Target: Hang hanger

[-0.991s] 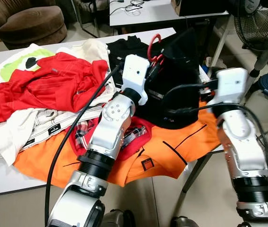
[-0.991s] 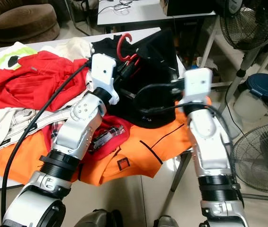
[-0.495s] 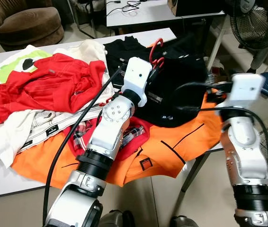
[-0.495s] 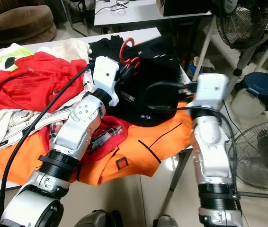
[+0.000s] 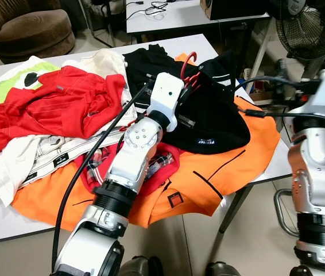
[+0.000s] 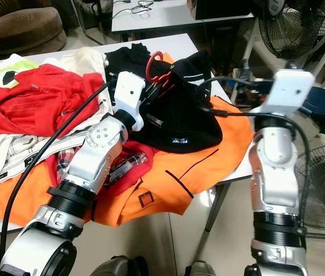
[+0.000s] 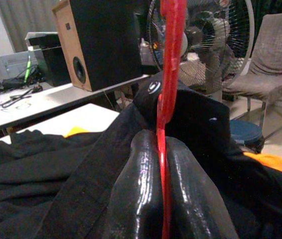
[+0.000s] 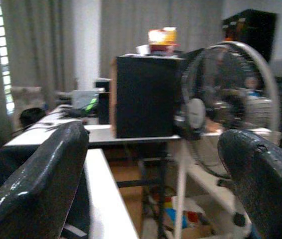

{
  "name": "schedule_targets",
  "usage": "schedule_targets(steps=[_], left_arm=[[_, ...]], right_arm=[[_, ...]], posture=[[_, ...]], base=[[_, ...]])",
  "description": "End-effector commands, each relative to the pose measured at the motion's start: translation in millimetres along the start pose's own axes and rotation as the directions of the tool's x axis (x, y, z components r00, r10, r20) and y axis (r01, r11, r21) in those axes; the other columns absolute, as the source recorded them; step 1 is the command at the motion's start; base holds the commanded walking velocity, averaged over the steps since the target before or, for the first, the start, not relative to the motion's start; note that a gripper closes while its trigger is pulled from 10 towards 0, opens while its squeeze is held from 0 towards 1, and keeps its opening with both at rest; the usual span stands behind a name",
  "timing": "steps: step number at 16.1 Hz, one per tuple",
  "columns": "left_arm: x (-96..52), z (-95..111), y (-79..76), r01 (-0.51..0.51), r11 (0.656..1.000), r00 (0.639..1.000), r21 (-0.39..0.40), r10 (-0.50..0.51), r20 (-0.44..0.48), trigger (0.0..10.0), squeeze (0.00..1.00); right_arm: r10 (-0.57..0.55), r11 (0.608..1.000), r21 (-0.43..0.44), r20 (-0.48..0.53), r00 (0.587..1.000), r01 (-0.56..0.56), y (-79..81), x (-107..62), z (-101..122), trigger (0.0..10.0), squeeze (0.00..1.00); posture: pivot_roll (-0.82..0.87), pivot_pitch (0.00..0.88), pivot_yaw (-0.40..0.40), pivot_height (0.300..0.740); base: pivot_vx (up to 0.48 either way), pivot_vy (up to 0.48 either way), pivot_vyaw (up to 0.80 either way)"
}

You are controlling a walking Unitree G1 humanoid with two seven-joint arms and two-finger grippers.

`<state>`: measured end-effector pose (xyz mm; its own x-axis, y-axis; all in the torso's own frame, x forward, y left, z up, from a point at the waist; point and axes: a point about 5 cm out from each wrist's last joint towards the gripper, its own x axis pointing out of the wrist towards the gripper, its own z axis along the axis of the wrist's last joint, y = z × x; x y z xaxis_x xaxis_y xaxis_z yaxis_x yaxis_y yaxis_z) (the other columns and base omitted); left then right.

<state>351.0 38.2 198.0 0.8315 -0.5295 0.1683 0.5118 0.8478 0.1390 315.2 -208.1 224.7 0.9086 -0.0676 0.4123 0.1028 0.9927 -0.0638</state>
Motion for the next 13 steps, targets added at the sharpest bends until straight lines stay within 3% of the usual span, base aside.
schedule_targets(steps=[1,3,4,6,8,12,13], left_arm=[[0.9,-0.2,-1.2,0.013,1.000,1.000,0.002,-0.013,-0.008,10.0,0.00],[5.6,4.1,0.3,0.009,1.000,1.000,-0.002,-0.009,-0.003,10.0,0.00],[11.0,11.9,2.3,0.009,1.000,1.000,-0.008,-0.009,0.016,10.0,0.00],[26.3,37.5,10.4,0.002,0.999,0.997,-0.034,0.001,0.073,10.0,0.00],[50.3,96.1,39.7,-0.043,0.994,0.982,-0.096,0.060,0.182,10.0,0.00],[63.9,159.1,65.2,-0.074,0.992,0.959,-0.101,0.099,0.266,10.0,0.00],[62.7,181.8,78.5,-0.113,0.988,0.944,-0.101,0.139,0.300,10.0,0.00]], right_arm=[[0.058,0.998,0.007,0.002,0.998,-0.058,13.8,-3.0,2.5,10.0,1.00],[0.103,0.995,-0.014,-0.036,0.994,-0.103,25.9,-13.7,-6.0,10.0,0.98],[0.123,0.992,-0.011,-0.061,0.991,-0.124,30.3,-20.8,-12.7,10.0,0.00],[0.174,0.984,-0.015,-0.115,0.978,-0.177,40.4,-38.6,-27.8,10.0,0.00],[0.209,0.974,-0.044,-0.204,0.956,-0.222,49.7,-64.9,-51.1,10.0,0.00],[0.186,0.979,-0.029,-0.290,0.939,-0.202,52.6,-80.2,-71.7,10.0,0.00],[0.180,0.980,-0.023,-0.318,0.931,-0.197,52.0,-82.5,-79.0,10.0,0.00]], posture=[[-0.15,0.075,0.122,0.740],[-0.15,0.076,0.115,0.740],[-0.15,0.077,0.114,0.740],[-0.15,0.075,0.116,0.740],[-0.16,0.065,0.128,0.740],[-0.18,0.045,0.153,0.740],[-0.18,0.039,0.158,0.740]], base=[[0.000,0.000,0.00],[0.000,0.000,0.00],[0.000,0.000,0.00],[0.000,0.000,0.00],[0.000,0.000,0.00],[0.000,0.000,0.00],[0.000,0.000,0.00]])
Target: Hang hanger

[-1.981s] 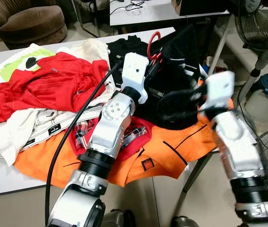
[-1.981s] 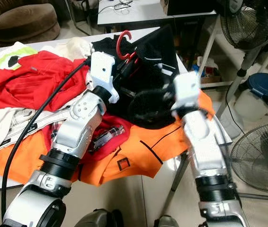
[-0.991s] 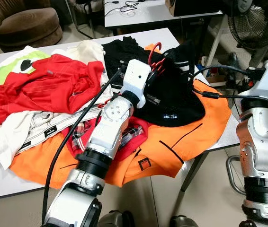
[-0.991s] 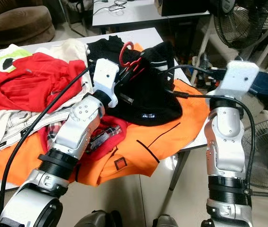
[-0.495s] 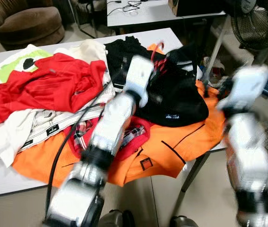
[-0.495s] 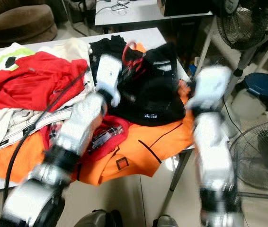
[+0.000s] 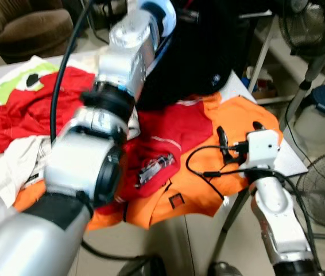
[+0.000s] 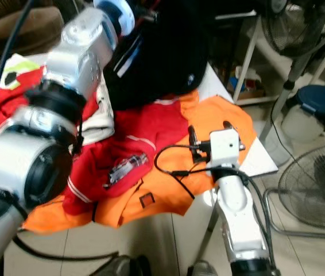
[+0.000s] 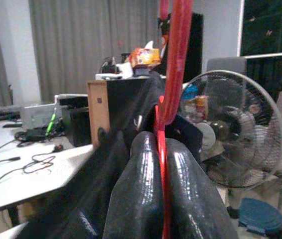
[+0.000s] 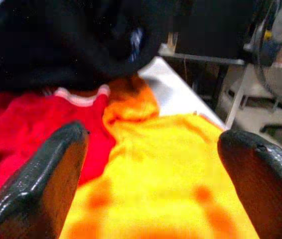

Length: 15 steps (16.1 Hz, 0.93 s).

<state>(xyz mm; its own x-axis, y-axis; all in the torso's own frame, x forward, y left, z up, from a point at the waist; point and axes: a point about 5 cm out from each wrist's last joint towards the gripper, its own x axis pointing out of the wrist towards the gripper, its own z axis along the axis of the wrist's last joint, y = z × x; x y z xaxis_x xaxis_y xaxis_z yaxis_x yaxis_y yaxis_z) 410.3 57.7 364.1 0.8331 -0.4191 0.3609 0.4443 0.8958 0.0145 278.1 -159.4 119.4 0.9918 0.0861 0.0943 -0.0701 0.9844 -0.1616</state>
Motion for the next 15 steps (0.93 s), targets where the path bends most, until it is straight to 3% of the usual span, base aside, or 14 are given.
schedule_targets(steps=[1,3,4,5,7,9,10,11,12,13,15], left_arm=[[4.7,52.6,15.5,-0.048,0.999,0.988,0.017,0.045,0.150,10.0,0.00],[3.7,91.1,30.7,-0.100,0.994,0.970,0.035,0.090,0.225,10.0,0.00],[3.1,102.5,32.6,-0.109,0.993,0.964,0.039,0.096,0.248,10.0,0.00],[0.8,131.9,35.6,-0.131,0.990,0.945,0.051,0.109,0.310,10.0,0.00],[-5.5,163.9,41.3,-0.169,0.984,0.914,0.061,0.134,0.383,10.0,0.00],[-36.9,239.5,63.7,-0.317,0.947,0.804,0.051,0.240,0.544,10.0,0.00],[-56.3,267.8,75.1,-0.407,0.911,0.743,0.074,0.282,0.607,10.0,0.00],[-79.6,292.1,90.9,-0.524,0.842,0.687,0.124,0.332,0.646,10.0,0.00],[-100.0,293.5,118.5,-0.640,0.710,0.698,0.294,0.377,0.609,10.0,0.00],[-108.0,282.0,137.8,-0.660,0.665,0.717,0.349,0.420,0.556,10.0,0.00],[-123.6,244.9,178.5,-0.690,0.640,0.718,0.339,0.543,0.435,10.0,0.00]], right_arm=[[0.000,1.000,-0.004,-0.029,1.000,0.000,1.8,-1.3,-8.9,10.0,0.00],[0.000,1.000,-0.011,-0.059,0.998,-0.001,2.2,-1.6,-17.4,10.0,0.00],[0.004,1.000,-0.011,-0.064,0.998,-0.005,2.9,-1.1,-18.8,10.0,0.00],[0.021,1.000,-0.013,-0.066,0.998,-0.022,6.1,1.3,-20.6,10.0,0.00],[0.023,1.000,-0.007,-0.067,0.997,-0.024,8.3,4.3,-21.8,10.0,0.00],[0.033,0.999,-0.008,-0.073,0.997,-0.034,12.0,6.0,-26.7,10.0,0.00],[0.034,0.999,-0.003,-0.078,0.996,-0.034,13.6,4.9,-29.0,10.0,0.00],[0.036,0.999,-0.001,-0.083,0.996,-0.036,15.7,4.1,-31.8,10.0,0.00],[0.036,0.999,0.017,-0.092,0.995,-0.034,17.4,4.5,-35.5,10.0,0.00],[0.041,0.999,0.031,-0.097,0.994,-0.039,18.7,6.3,-37.2,10.0,0.00],[0.076,0.996,0.047,-0.104,0.992,-0.072,23.6,13.3,-37.6,10.0,0.00]], posture=[[-0.17,0.036,0.159,0.740],[-0.16,0.031,0.154,0.740],[-0.16,0.026,0.153,0.740],[-0.15,0.019,0.149,0.740],[-0.15,0.009,0.148,0.740],[-0.14,0.001,0.153,0.740],[-0.14,0.000,0.155,0.740],[-0.13,0.000,0.160,0.740],[-0.12,0.000,0.159,0.740],[-0.08,0.000,0.137,0.740],[-0.03,0.003,0.106,0.740]], base=[[0.000,0.000,0.00],[0.000,0.000,0.00],[0.000,0.000,0.00],[0.000,0.000,0.00],[0.000,0.000,0.00],[0.000,0.000,0.00],[0.000,0.000,0.00],[0.000,0.000,0.00],[0.000,0.000,0.00],[0.000,0.000,0.00],[0.000,0.000,0.00]])
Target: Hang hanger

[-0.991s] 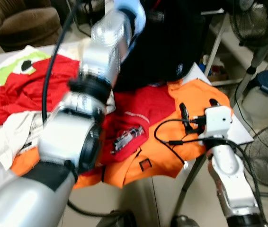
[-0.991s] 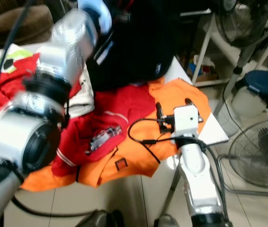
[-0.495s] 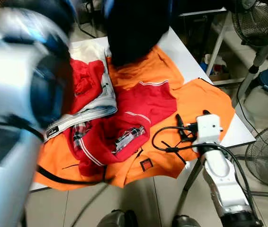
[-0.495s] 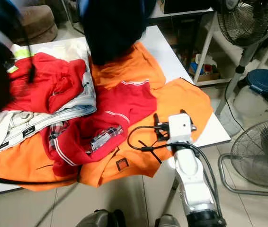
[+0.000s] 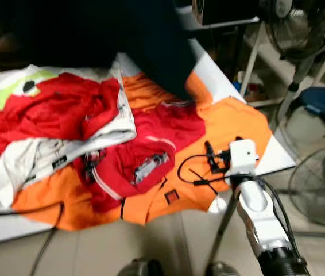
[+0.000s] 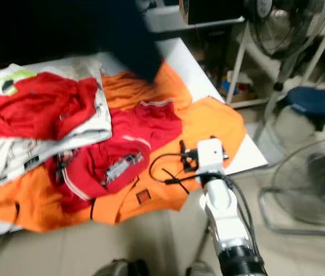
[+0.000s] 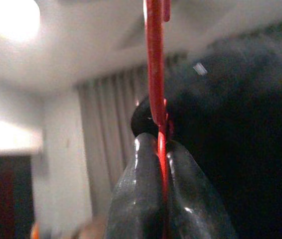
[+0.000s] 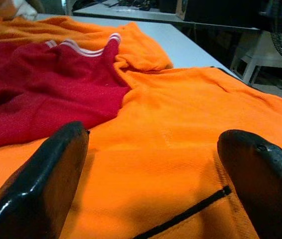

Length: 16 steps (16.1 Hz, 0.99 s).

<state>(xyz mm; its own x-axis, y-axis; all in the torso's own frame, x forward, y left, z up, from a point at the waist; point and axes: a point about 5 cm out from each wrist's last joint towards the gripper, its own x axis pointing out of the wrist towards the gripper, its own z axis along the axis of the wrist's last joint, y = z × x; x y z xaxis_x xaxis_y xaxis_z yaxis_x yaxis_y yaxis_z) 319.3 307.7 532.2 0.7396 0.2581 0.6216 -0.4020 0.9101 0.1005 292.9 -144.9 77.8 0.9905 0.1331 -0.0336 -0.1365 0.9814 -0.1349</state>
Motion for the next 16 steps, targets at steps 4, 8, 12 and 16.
schedule_targets(steps=[4,8,12,16], left_arm=[[-16.4,-71.0,5.7,0.010,0.989,0.990,-0.145,-0.030,-0.139,10.0,0.00],[-25.8,-102.0,-15.8,0.048,0.975,0.981,-0.217,-0.087,-0.172,10.0,0.00],[-31.2,-111.3,-35.5,0.090,0.962,0.979,-0.257,-0.133,-0.154,10.0,0.00],[-35.0,-114.7,-49.3,0.123,0.955,0.974,-0.269,-0.168,-0.151,10.0,0.00]], right_arm=[[0.095,0.995,0.019,0.020,0.995,-0.096,21.1,12.1,5.4,10.0,0.00],[0.104,0.994,0.025,0.014,0.994,-0.104,21.3,12.9,3.1,10.0,0.00],[0.101,0.995,0.021,0.008,0.995,-0.101,16.1,13.7,2.2,10.0,0.00],[0.101,0.995,0.024,0.009,0.995,-0.101,16.5,16.3,3.1,10.0,0.00]], posture=[[0.02,0.029,0.067,0.740],[0.01,0.033,0.067,0.740],[0.00,0.032,0.062,0.740],[-0.01,0.031,0.062,0.740]], base=[[0.000,0.000,0.00],[-0.135,0.000,0.00],[-0.281,0.000,0.00],[-0.292,0.000,0.00]])
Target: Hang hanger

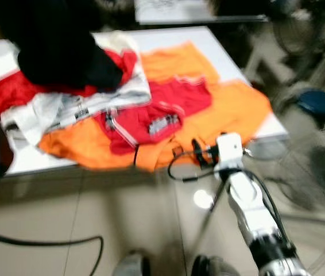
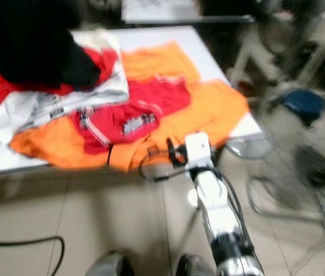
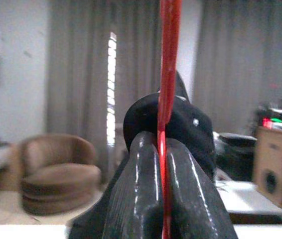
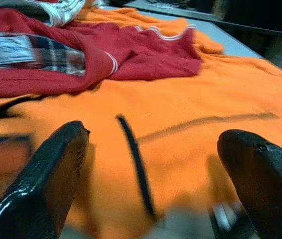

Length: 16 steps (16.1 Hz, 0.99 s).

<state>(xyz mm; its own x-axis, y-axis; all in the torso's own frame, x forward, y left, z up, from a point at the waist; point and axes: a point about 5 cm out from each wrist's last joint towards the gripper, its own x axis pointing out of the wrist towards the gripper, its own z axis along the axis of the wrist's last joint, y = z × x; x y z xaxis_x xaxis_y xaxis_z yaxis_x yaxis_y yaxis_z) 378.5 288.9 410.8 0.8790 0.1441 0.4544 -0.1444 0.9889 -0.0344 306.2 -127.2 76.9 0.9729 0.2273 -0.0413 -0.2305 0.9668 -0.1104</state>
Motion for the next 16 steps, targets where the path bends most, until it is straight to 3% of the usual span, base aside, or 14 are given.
schedule_targets(steps=[1,16], left_arm=[[-0.5,6.5,1.4,-0.002,1.000,1.000,0.001,0.002,0.020,10.0,0.00],[-10.4,0.0,-3.7,0.009,1.000,1.000,-0.025,-0.008,0.028,10.0,0.00]], right_arm=[[0.005,1.000,0.004,0.004,1.000,-0.005,0.3,0.7,1.2,10.0,0.00],[0.024,1.000,0.012,-0.004,1.000,-0.024,-1.5,4.1,1.4,10.0,0.00]], posture=[[-0.01,0.031,0.061,0.740],[0.01,0.018,0.042,0.740]], base=[[-0.311,0.000,0.00],[-0.308,0.000,0.00]])
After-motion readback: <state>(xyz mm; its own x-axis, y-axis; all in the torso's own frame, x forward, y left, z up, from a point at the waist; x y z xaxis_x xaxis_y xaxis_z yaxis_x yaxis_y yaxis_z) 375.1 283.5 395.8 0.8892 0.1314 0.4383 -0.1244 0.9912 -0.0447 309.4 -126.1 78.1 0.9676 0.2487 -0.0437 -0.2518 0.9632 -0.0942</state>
